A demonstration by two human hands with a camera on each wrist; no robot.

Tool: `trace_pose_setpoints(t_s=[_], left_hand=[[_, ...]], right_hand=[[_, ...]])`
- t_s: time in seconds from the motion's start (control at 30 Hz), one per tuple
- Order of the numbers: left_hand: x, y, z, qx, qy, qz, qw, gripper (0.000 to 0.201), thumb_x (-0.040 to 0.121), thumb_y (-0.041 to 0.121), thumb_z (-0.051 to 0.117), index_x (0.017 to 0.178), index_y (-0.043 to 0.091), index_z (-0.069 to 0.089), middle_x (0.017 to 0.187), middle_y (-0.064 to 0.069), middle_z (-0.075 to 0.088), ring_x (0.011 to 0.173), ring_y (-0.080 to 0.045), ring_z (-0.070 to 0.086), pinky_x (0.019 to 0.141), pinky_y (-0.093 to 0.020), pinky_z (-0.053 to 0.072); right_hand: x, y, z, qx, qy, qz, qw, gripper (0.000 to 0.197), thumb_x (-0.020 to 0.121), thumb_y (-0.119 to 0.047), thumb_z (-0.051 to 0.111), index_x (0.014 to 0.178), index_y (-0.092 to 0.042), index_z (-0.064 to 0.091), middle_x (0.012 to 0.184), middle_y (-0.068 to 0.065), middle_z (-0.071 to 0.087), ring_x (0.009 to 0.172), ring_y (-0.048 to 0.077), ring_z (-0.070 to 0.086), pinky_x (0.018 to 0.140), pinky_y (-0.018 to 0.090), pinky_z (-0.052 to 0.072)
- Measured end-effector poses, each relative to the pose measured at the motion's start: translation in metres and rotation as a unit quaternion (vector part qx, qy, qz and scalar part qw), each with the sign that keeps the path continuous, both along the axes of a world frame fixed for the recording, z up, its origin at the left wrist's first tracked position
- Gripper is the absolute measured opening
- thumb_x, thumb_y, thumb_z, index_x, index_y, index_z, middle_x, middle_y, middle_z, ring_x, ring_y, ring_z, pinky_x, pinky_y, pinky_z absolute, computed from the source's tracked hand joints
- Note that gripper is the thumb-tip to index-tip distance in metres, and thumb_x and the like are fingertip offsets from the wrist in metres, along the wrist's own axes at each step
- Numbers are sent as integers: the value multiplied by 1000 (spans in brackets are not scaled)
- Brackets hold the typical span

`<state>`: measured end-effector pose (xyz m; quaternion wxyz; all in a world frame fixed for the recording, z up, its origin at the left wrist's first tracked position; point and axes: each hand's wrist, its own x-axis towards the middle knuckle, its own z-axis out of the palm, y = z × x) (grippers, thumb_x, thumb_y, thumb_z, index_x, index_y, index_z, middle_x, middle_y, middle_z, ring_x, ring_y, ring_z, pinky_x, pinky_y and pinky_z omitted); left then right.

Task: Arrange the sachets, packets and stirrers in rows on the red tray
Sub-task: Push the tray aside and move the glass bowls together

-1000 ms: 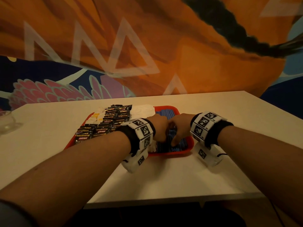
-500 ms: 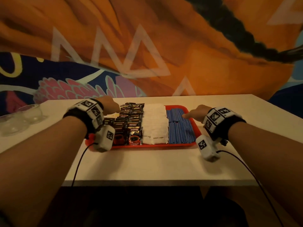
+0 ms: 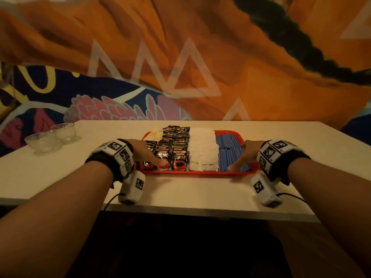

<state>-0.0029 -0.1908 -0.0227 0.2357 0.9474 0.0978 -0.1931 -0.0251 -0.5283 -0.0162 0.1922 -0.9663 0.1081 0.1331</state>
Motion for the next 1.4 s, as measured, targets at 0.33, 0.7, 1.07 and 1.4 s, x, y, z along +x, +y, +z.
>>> trace_pose_setpoints(t_s=[0.33,0.7,1.07,1.4], left_hand=[[-25,-5,14,68,-12,13,998,88,80,34,81,150,16,31,152,-8,43,139,-31,39,108,-40,36],[22,44,-9,74,-100,66,990,116,69,40,89,154,9,16,155,-13,38,139,-33,40,113,-44,36],[104,75,-16,89,-128,73,985,115,69,44,88,153,10,17,152,-14,42,136,-33,44,108,-41,38],[152,83,-15,105,-127,77,983,112,70,45,87,153,10,20,152,-14,42,135,-33,44,108,-42,39]], right_hand=[[10,5,-12,9,-13,2,1000,118,58,-39,93,152,-17,24,154,8,36,138,31,38,108,45,36],[46,36,-16,-11,-26,24,999,120,58,-43,92,153,-18,23,151,7,41,134,31,44,106,43,41],[130,66,-14,-35,-21,30,999,120,58,-50,91,152,-19,23,148,6,43,131,29,45,107,44,41],[181,75,-20,-44,-28,25,998,121,54,-54,91,149,-18,26,145,7,46,128,29,48,105,43,43]])
